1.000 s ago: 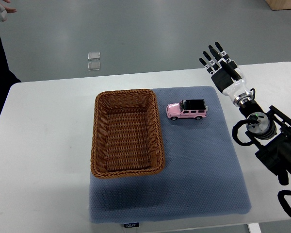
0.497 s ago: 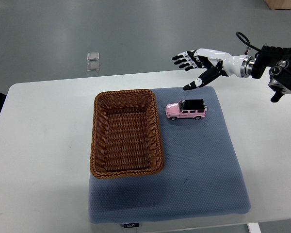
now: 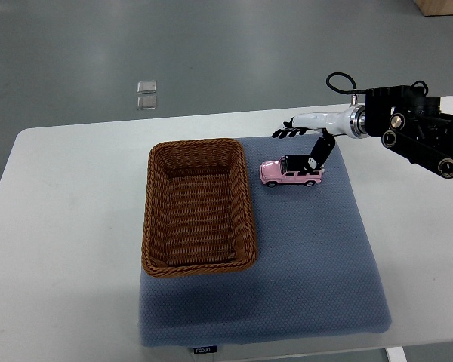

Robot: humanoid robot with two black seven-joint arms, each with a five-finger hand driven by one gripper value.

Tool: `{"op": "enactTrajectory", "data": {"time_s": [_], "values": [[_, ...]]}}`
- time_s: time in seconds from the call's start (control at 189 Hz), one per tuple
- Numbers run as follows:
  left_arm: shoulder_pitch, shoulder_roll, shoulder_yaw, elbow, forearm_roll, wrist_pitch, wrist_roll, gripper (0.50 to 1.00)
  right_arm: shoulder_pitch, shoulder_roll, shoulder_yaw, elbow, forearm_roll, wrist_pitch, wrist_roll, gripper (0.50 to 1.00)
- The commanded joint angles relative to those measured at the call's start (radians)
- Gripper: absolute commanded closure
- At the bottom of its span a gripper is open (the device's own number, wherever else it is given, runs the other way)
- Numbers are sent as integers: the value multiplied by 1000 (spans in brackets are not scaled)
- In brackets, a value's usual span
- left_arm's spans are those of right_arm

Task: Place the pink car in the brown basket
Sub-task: 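Reach the right hand over the pink toy car, then close the right hand's fingers around the pink car's roof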

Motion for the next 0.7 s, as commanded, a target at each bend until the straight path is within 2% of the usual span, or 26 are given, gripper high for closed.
{"op": "enactTrajectory", "data": {"time_s": [0.0, 0.561, 0.635, 0.656, 0.693], "values": [[0, 0, 1, 1, 0, 0, 0, 500, -15, 2, -2, -15, 0, -9, 0, 591], [0, 0, 4, 4, 0, 0, 0, 500, -76, 51, -4, -72, -2, -61, 4, 603], [0, 0, 4, 4, 0, 0, 0, 500, -76, 56, -10, -72, -3, -61, 6, 628], [0, 0, 4, 4, 0, 0, 0, 500, -76, 57, -10, -72, -2, -61, 6, 644], [0, 0, 4, 4, 0, 0, 0, 500, -78, 57, -10, -72, -2, -63, 7, 705]]}}
